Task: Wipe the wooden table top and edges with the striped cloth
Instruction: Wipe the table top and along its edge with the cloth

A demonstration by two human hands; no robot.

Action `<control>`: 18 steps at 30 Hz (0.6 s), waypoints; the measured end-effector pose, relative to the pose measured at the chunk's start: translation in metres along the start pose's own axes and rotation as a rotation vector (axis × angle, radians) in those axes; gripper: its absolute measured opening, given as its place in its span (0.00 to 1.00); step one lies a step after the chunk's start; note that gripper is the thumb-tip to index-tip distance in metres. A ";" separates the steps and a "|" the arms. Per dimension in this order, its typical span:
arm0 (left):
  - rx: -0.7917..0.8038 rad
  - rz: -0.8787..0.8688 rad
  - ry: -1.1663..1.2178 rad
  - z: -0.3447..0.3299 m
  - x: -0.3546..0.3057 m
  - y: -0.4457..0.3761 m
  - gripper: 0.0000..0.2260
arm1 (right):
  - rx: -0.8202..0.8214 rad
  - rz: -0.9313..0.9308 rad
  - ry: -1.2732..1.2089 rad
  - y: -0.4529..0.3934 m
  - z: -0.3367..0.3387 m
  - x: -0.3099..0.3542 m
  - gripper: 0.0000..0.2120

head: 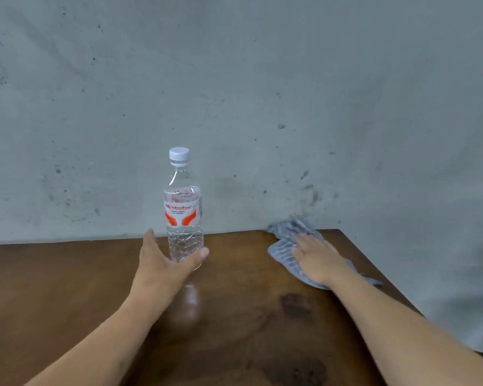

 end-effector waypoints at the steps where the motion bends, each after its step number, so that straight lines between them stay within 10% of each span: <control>1: 0.006 -0.002 0.056 -0.007 -0.005 -0.006 0.54 | -0.008 -0.071 0.004 0.006 0.001 -0.023 0.25; 11: -0.105 -0.067 0.198 0.001 -0.014 -0.026 0.31 | -0.188 -0.624 -0.052 0.026 -0.007 0.000 0.29; 18: -0.253 -0.139 0.187 0.088 -0.006 -0.033 0.31 | -0.156 -0.167 -0.034 -0.023 -0.025 0.208 0.29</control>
Point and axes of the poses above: each hand's wrist, its own y-axis away from the middle knuckle, its own z-axis out of the back of the hand, x = y × z, the point moved 4 cm from there along -y, towards the middle knuckle, and after that the axes turned 10 degrees about z, right-handed, at the moved point
